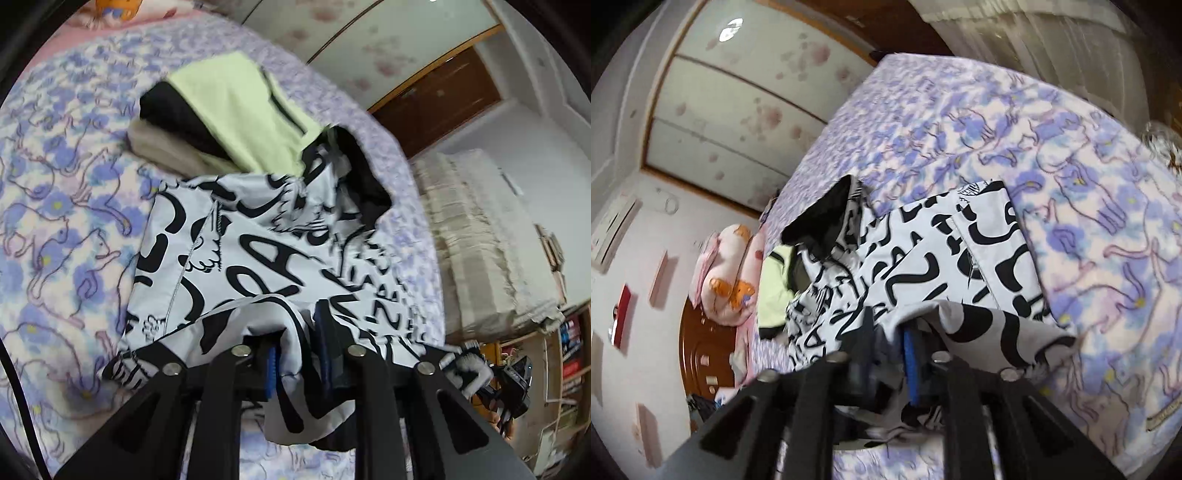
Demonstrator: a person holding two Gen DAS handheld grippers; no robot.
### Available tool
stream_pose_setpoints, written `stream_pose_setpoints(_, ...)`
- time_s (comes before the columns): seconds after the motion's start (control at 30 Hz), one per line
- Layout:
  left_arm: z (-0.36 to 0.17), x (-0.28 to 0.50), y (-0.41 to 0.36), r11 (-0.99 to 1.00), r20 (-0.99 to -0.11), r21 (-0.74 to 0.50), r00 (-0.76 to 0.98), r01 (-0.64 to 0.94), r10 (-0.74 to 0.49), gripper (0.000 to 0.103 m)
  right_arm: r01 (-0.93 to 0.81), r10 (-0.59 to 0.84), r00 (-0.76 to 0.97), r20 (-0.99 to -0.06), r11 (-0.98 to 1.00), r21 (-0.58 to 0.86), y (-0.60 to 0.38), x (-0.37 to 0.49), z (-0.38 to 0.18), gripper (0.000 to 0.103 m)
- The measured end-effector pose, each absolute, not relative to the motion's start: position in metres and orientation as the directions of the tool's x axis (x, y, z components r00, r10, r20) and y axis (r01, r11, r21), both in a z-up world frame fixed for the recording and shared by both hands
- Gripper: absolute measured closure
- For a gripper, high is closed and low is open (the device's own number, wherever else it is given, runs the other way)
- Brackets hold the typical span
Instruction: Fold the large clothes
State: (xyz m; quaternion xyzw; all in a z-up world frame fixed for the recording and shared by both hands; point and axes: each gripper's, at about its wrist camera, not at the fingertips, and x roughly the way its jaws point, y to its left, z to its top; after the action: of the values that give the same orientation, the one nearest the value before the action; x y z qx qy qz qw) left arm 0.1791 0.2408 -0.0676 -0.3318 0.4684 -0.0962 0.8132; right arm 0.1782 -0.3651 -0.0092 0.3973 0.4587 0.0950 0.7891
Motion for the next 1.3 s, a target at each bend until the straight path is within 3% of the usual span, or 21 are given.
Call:
stream_pose_setpoints(0.17, -0.097, 0.215, 0.244, 0.741, -0.714, -0.646, 0.487, -0.183, -0.503, 0.058, 0.226, 0.469, 0.567, -0.677, 0.702, 0.676, -0.366, 0.199, -0.024, 0.05)
stream_pose_setpoints(0.23, -0.103, 0.223, 0.246, 0.746, -0.721, -0.638, 0.49, -0.191, -0.49, 0.033, 0.225, 0.448, 0.54, -0.712, 0.739, 0.635, -0.362, 0.206, -0.035, 0.05)
stream_pose_setpoints(0.3, -0.105, 0.229, 0.25, 0.765, -0.732, -0.611, 0.512, -0.202, -0.45, 0.023, 0.225, 0.428, 0.501, -0.752, 0.774, 0.591, -0.357, 0.214, -0.049, 0.05)
stream_pose_setpoints(0.43, -0.115, 0.244, 0.259, 0.777, -0.747, -0.589, 0.514, -0.22, -0.421, 0.022, 0.208, 0.395, 0.449, -0.801, 0.826, 0.524, -0.345, 0.229, -0.073, 0.05)
stream_pose_setpoints(0.63, -0.135, 0.273, 0.248, 0.918, -0.849, -0.366, 0.459, -0.152, -0.262, 0.022, 0.125, 0.283, 0.398, -0.873, 0.926, 0.357, -0.322, 0.266, -0.096, 0.05)
stream_pose_setpoints(0.93, -0.157, 0.306, 0.213, 0.993, -0.897, -0.12, 0.428, 0.006, -0.111, 0.022, -0.025, 0.221, 0.398, -0.89, 0.973, 0.23, -0.296, 0.302, -0.108, 0.05)
stream_pose_setpoints(1.2, -0.172, 0.319, 0.197, 0.995, -0.9, -0.084, 0.425, 0.047, -0.097, 0.022, -0.128, 0.166, 0.394, -0.904, 0.984, 0.125, -0.273, 0.319, -0.124, 0.05)
stream_pose_setpoints(1.3, -0.173, 0.319, 0.196, 0.994, -0.899, -0.086, 0.425, 0.064, -0.105, 0.029, -0.139, 0.149, 0.401, -0.904, 0.985, 0.1, -0.266, 0.328, -0.127, 0.05)
